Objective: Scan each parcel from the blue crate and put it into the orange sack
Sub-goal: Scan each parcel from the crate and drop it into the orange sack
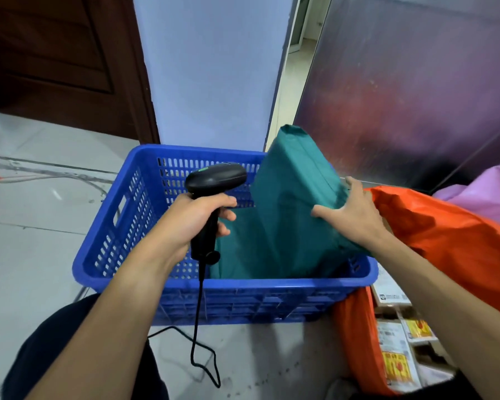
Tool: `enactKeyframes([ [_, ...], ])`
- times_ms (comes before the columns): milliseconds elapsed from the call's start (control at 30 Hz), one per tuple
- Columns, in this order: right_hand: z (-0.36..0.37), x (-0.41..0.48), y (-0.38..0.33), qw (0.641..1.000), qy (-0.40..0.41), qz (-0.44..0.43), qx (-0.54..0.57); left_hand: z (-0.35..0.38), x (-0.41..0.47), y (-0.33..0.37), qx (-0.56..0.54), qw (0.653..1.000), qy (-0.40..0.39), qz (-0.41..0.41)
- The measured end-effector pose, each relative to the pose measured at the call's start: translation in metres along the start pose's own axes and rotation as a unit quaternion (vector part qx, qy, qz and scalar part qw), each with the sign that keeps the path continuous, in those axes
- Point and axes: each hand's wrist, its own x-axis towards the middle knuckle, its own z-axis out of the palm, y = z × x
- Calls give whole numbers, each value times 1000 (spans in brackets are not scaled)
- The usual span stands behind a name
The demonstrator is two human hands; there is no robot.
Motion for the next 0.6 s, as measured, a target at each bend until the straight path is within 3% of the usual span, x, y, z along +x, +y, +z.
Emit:
enactKeyframes([
  [200, -43, -36, -17, 983, 11, -22, 183, -9, -15, 2, -3, 999, 35, 14],
  [600, -88, -90, 4, 930, 70, 1, 360, -8, -53, 2, 1, 996, -1, 84],
])
